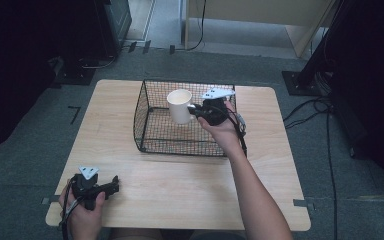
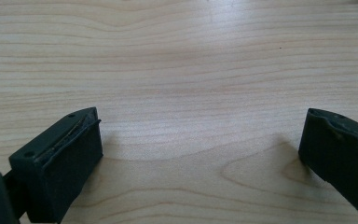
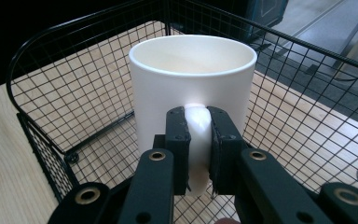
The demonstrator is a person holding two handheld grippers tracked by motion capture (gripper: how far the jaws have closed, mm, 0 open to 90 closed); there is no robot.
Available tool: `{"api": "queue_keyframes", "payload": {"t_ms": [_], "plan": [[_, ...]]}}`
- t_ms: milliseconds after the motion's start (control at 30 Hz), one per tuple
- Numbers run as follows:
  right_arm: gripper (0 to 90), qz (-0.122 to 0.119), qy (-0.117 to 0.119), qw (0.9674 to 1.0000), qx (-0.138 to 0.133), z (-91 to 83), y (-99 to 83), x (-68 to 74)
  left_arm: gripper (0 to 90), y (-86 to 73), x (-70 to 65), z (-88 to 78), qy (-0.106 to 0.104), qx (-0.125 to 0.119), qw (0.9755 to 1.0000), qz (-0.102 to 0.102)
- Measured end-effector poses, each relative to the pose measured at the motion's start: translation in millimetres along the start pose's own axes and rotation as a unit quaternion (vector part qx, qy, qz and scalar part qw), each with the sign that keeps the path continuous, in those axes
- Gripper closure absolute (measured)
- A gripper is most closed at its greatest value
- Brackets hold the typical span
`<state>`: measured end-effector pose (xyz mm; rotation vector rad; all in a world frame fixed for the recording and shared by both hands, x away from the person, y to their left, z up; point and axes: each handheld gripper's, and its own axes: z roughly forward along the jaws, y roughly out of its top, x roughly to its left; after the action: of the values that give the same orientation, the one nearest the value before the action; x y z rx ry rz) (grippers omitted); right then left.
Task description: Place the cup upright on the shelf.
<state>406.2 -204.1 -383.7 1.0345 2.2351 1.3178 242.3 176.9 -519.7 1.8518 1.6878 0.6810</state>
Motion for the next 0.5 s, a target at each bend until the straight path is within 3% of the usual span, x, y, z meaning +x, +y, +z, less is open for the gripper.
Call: {"api": "queue_keyframes", "payload": {"t_ms": [167, 200, 300, 500], "plan": [[80.5, -0.004, 0.019, 0.9998, 0.008, 10.9, 1.1, -4.8, 0.0, 0.0, -0.1, 0.0, 0.0, 0.0, 1.0, 0.0], [80.5, -0.018, 0.024, 0.9995, 0.012, 17.9, 0.2, -5.1, 0.0, 0.0, -0.1, 0.0, -0.001, 0.0, 1.0, 0.001], [80.5, -0.013, 0.033, 0.9992, 0.017, 26.0, -0.9, -7.0, 0.0, 0.0, -0.1, 0.0, -0.001, 0.0, 1.0, 0.001], [80.5, -0.024, 0.041, 0.9981, 0.04, 40.1, -0.1, -10.2, 0.0, 0.0, -0.1, 0.0, -0.001, 0.0, 1.0, 0.001]]}}
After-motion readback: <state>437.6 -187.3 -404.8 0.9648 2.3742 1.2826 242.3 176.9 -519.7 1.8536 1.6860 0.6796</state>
